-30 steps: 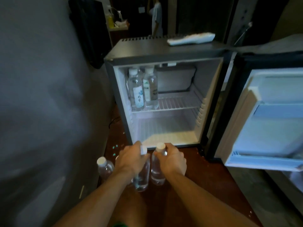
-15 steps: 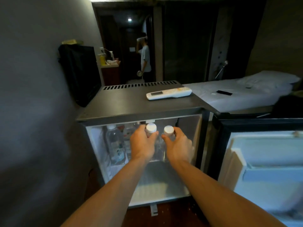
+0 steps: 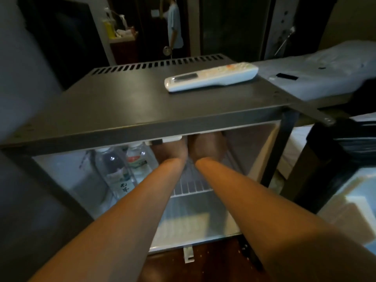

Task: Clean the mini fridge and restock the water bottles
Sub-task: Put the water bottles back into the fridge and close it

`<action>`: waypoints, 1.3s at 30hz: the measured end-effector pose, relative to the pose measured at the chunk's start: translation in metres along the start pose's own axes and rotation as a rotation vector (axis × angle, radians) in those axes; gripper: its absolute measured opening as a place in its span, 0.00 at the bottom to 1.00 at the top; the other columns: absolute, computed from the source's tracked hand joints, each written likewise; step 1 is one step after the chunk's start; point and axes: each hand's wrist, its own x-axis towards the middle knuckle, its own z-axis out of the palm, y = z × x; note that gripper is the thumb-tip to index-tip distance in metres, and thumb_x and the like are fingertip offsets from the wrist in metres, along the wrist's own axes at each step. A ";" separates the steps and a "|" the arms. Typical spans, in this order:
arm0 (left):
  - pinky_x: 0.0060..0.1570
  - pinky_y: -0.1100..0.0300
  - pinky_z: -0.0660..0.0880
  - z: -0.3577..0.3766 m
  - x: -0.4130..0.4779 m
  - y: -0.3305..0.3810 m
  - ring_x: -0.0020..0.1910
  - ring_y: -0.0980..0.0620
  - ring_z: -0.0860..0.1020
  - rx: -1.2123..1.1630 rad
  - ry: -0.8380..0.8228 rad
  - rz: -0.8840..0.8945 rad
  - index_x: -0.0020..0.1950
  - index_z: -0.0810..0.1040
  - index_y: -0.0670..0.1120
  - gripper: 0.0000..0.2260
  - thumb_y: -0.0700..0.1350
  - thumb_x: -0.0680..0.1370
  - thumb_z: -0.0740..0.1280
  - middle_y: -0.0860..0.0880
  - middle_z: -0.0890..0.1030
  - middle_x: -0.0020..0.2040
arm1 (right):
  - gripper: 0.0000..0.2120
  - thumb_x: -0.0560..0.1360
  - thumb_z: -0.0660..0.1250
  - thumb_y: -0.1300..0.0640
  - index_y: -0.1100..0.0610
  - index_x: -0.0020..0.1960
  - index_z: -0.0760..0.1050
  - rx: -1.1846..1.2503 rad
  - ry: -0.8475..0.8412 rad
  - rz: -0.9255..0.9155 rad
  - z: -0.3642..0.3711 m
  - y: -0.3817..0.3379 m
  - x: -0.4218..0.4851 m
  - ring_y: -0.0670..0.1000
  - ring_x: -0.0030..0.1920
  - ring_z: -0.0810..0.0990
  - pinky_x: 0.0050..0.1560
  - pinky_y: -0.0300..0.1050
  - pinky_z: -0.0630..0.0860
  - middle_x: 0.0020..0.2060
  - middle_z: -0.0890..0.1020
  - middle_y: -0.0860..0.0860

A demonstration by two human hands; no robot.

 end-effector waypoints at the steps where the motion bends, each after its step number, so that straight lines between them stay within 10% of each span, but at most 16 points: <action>1: 0.69 0.58 0.56 -0.002 -0.002 0.001 0.72 0.43 0.64 -0.024 0.017 0.001 0.71 0.69 0.42 0.20 0.47 0.81 0.62 0.41 0.67 0.73 | 0.15 0.79 0.60 0.52 0.60 0.57 0.78 0.045 0.053 0.007 0.000 -0.001 -0.004 0.62 0.60 0.76 0.57 0.52 0.72 0.59 0.79 0.60; 8: 0.64 0.53 0.67 -0.048 -0.023 0.009 0.67 0.39 0.71 0.229 -0.288 -0.040 0.66 0.74 0.39 0.17 0.47 0.82 0.56 0.37 0.73 0.68 | 0.21 0.78 0.58 0.47 0.61 0.64 0.72 0.088 -0.011 -0.021 -0.008 -0.012 -0.023 0.61 0.64 0.73 0.59 0.49 0.70 0.64 0.75 0.61; 17: 0.52 0.53 0.79 -0.151 -0.085 -0.062 0.49 0.44 0.81 -0.015 -0.177 0.040 0.40 0.76 0.53 0.05 0.43 0.72 0.64 0.48 0.84 0.49 | 0.15 0.77 0.60 0.56 0.58 0.62 0.70 0.081 -0.001 -0.079 0.012 -0.008 -0.147 0.62 0.62 0.72 0.58 0.53 0.68 0.61 0.73 0.59; 23: 0.57 0.54 0.75 -0.239 -0.104 -0.178 0.56 0.44 0.77 0.334 -0.152 -0.117 0.48 0.75 0.53 0.05 0.49 0.74 0.67 0.46 0.81 0.55 | 0.11 0.77 0.62 0.53 0.55 0.57 0.75 0.067 -0.422 -0.124 0.076 -0.024 -0.229 0.61 0.59 0.76 0.58 0.48 0.72 0.57 0.79 0.59; 28: 0.60 0.47 0.73 -0.259 -0.114 -0.247 0.63 0.39 0.73 0.595 -0.351 -0.403 0.65 0.71 0.46 0.25 0.52 0.71 0.70 0.43 0.73 0.65 | 0.30 0.72 0.66 0.39 0.54 0.67 0.67 -0.309 -0.851 -0.335 0.124 -0.017 -0.275 0.60 0.62 0.75 0.61 0.56 0.73 0.64 0.75 0.56; 32: 0.65 0.44 0.68 -0.247 -0.123 -0.277 0.71 0.39 0.64 0.717 -0.480 -0.447 0.75 0.59 0.53 0.34 0.56 0.72 0.68 0.44 0.67 0.71 | 0.25 0.75 0.64 0.43 0.52 0.67 0.67 -0.472 -0.951 -0.372 0.149 -0.009 -0.283 0.58 0.62 0.75 0.60 0.53 0.73 0.64 0.75 0.54; 39: 0.52 0.51 0.76 -0.221 -0.145 -0.281 0.55 0.43 0.77 0.769 -0.486 -0.307 0.57 0.72 0.48 0.14 0.54 0.76 0.66 0.45 0.78 0.58 | 0.21 0.75 0.67 0.45 0.48 0.65 0.68 -0.402 -0.938 -0.295 0.157 0.007 -0.284 0.57 0.58 0.77 0.58 0.51 0.75 0.61 0.77 0.52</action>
